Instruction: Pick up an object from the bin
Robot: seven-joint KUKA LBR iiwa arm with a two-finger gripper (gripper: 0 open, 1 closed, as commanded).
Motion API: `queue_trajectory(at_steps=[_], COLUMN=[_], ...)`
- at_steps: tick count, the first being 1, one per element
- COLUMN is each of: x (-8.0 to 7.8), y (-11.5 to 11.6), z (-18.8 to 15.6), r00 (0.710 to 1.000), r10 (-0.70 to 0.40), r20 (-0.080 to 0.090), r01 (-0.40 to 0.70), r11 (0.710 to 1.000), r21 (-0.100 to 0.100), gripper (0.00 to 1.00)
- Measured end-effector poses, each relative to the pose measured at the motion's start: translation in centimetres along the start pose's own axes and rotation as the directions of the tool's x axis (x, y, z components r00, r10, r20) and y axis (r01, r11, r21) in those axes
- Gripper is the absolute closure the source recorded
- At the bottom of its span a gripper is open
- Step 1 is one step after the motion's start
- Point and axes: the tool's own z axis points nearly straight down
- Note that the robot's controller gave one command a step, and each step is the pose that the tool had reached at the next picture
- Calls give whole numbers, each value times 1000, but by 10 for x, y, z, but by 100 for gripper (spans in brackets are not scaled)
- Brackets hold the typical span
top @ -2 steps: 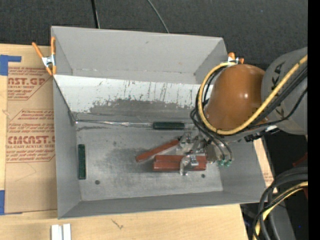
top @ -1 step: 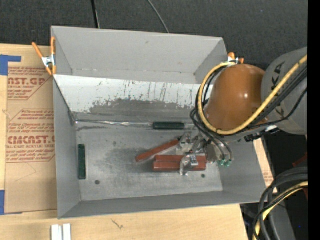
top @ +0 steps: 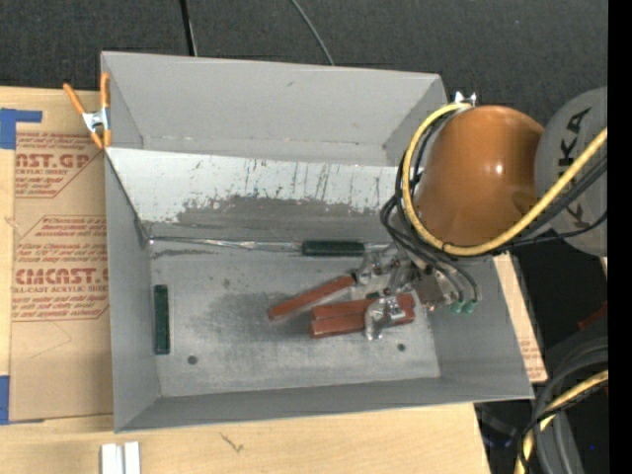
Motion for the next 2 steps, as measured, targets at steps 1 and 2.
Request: queue_trajectory(at_steps=[1,2], x=[-5,-33], y=[0,5], z=[-22,-152], r00=[994,955], r10=[-109,297], r20=[8,13], r01=[109,-297], r11=[994,955], r21=[2,-2], gripper=[0,100])
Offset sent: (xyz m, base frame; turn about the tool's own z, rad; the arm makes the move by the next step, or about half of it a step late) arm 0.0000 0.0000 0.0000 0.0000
